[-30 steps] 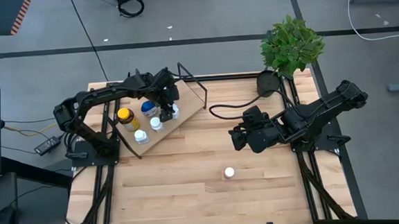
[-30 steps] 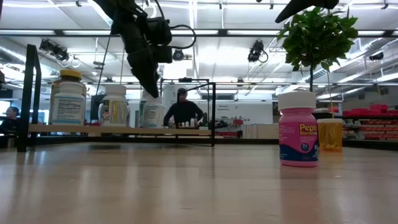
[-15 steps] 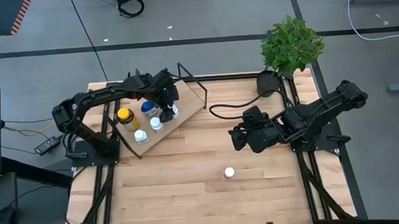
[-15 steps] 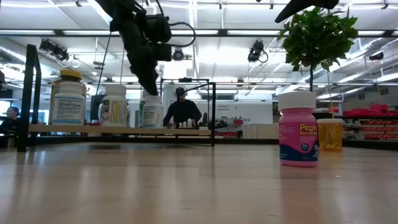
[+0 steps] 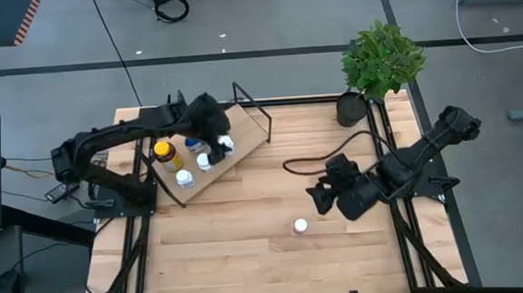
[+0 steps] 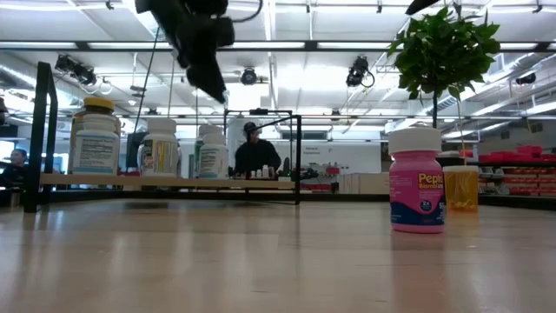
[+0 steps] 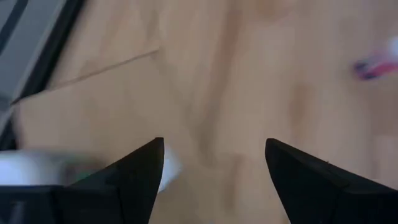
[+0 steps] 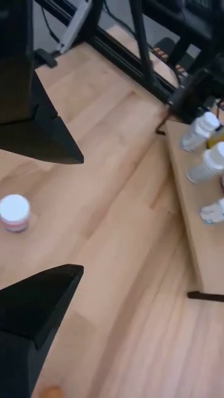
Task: Pick and place medicine bottles onto shelf by color
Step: Put the pink medicine bottle on the shelf
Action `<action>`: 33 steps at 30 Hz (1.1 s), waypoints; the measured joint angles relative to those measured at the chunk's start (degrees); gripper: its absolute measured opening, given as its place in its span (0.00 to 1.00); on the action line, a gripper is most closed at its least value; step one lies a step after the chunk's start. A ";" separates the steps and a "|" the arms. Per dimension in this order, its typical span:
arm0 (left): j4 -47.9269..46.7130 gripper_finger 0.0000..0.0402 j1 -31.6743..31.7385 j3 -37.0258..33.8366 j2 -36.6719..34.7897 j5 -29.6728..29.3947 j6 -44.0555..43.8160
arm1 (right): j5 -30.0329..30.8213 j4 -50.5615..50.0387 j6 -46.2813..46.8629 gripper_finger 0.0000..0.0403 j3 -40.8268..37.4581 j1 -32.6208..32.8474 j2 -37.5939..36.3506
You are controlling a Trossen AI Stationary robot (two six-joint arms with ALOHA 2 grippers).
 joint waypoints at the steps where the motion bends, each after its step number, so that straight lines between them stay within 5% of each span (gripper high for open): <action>1: 0.86 0.71 -1.79 0.00 -0.22 0.61 -1.08 | 0.00 0.26 1.01 0.71 -0.78 0.77 0.00; 8: 12.64 0.71 -17.91 0.01 0.10 2.80 -6.96 | -0.62 -2.90 5.25 0.71 -3.30 5.27 0.04; 14: 29.55 0.71 -28.71 0.15 3.81 -6.41 -12.34 | -2.83 -12.55 2.36 0.71 -3.19 4.27 0.04; 20: 40.37 0.71 -33.36 0.07 12.23 -8.35 -20.95 | -7.53 -12.42 3.88 0.71 -3.06 2.90 0.02; 33: 60.87 0.71 -36.46 0.00 27.99 -14.38 -20.53 | -11.36 -12.42 3.42 0.71 -3.04 7.20 0.02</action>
